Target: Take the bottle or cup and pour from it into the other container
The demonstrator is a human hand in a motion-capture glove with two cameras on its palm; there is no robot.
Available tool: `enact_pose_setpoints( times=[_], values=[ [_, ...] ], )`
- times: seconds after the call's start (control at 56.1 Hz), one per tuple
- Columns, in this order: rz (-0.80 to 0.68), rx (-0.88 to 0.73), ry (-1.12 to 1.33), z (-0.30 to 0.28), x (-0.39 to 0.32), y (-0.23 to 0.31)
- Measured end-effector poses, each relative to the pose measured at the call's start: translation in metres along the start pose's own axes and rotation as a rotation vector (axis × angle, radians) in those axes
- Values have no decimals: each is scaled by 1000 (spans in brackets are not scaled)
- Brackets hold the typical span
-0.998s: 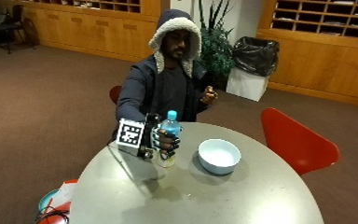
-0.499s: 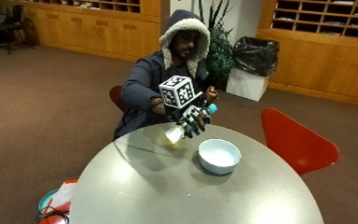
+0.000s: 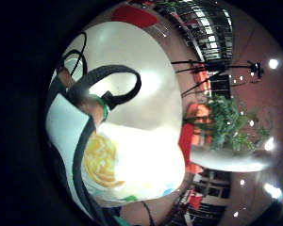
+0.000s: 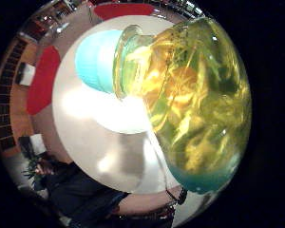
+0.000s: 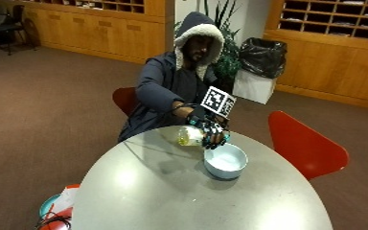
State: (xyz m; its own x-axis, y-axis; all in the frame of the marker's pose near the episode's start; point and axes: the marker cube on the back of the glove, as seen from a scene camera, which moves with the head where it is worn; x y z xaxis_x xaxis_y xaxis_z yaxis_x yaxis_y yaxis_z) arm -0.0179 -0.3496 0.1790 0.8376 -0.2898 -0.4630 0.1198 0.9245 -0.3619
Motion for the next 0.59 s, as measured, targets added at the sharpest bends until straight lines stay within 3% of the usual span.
enact_pose_setpoints(
  times=[0.232, 0.588],
  values=[
    [-35, -55, 262, 0, -30, -10],
    [-36, -38, 239, 2, -42, -6]
  ],
)
